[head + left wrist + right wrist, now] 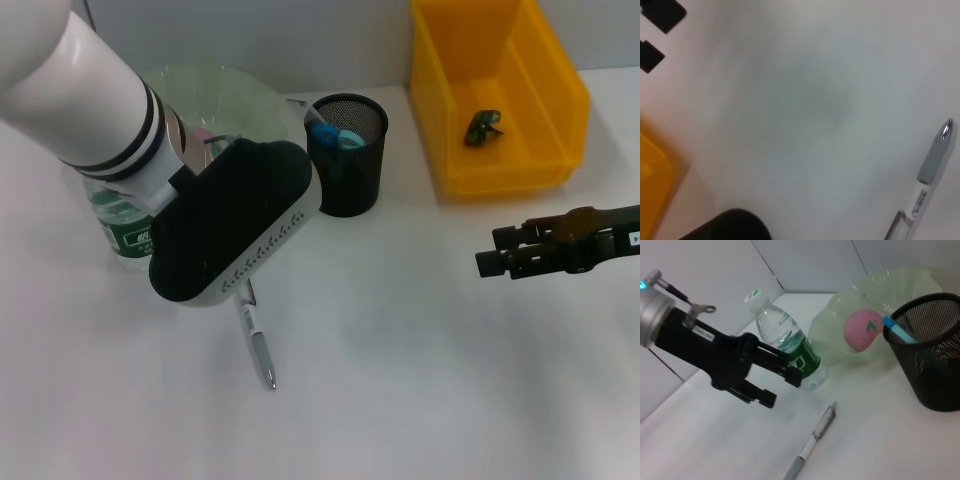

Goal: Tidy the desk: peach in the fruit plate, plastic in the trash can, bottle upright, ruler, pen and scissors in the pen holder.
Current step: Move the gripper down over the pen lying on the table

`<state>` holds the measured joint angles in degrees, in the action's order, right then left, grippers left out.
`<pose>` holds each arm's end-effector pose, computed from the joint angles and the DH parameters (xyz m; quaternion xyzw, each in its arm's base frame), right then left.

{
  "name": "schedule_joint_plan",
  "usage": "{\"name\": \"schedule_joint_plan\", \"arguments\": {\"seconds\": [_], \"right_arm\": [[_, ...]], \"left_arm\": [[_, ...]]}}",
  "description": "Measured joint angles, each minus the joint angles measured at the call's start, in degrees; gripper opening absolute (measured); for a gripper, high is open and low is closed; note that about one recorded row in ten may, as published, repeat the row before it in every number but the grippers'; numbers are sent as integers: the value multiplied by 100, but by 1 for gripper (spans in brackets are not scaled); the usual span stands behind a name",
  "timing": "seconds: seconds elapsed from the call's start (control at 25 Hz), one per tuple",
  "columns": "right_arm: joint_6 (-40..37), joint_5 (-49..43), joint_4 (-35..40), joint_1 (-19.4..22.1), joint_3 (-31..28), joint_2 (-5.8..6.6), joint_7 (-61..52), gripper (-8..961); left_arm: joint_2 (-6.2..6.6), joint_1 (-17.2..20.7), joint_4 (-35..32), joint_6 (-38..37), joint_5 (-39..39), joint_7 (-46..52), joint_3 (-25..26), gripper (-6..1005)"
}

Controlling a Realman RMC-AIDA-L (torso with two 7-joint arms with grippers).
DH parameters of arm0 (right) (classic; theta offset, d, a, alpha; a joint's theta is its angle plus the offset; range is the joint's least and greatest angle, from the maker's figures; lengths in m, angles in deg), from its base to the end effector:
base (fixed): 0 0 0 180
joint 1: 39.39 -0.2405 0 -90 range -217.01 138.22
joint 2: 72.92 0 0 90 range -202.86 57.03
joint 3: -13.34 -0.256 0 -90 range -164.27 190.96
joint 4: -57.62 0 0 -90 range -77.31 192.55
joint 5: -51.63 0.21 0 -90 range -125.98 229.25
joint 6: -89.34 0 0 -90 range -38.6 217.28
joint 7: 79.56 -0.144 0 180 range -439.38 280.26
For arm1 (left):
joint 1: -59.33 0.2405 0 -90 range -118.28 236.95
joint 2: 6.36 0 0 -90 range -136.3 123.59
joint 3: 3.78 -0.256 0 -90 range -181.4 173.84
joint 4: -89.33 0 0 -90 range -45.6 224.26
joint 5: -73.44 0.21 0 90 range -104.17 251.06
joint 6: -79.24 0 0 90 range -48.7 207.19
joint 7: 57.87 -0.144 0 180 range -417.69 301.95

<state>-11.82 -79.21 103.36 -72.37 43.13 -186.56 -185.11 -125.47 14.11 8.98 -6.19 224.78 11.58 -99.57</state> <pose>0.2783 0.3302 0.0641 -0.9063 0.3816 0.1640 0.0778 -0.0922 0.3616 -0.0397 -0.8111 0.5098 0.2867 0.0044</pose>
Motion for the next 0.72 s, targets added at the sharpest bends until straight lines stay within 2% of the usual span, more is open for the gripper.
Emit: {"name": "schedule_joint_plan", "arguments": {"seconds": [0.52, 0.68, 0.72], "right_arm": [[121, -33, -171, -62, 99, 75, 10, 803], [150, -82, -184, -91, 152, 79, 8, 803], [170, -82, -193, -92, 156, 80, 8, 803]], "left_arm": [[1, -453, 1113, 87, -221, -1082, -31, 812], [1, -496, 1207, 113, -242, -1137, -36, 808], [2, -642, 1548, 198, -355, -1281, -50, 808]]}}
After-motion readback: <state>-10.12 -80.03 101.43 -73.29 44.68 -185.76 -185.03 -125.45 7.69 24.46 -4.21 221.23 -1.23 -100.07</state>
